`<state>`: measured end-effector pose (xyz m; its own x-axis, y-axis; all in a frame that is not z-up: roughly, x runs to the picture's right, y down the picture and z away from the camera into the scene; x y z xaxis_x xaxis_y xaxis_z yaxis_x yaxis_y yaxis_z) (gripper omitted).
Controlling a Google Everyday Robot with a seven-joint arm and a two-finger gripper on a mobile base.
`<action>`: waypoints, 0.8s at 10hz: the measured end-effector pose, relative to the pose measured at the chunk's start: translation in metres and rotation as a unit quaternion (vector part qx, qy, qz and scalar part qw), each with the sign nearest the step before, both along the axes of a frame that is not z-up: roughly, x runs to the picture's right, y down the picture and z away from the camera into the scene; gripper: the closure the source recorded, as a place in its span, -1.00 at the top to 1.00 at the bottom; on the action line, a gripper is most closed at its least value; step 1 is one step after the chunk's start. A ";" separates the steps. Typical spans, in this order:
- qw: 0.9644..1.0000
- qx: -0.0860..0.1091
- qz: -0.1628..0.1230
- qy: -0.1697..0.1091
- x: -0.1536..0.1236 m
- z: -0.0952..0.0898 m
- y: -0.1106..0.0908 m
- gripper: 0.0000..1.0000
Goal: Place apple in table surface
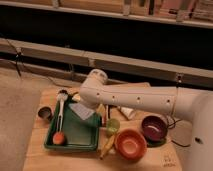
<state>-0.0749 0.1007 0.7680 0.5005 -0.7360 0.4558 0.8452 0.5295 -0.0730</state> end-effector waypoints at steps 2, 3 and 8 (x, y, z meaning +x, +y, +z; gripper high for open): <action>1.000 -0.001 -0.001 -0.004 0.003 0.005 0.002 1.00; 1.000 -0.002 -0.005 -0.008 -0.004 0.007 0.002 1.00; 0.999 -0.009 -0.022 -0.029 -0.042 0.011 0.011 1.00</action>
<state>-0.1166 0.1116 0.7790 0.4398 -0.7487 0.4960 0.8711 0.4900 -0.0328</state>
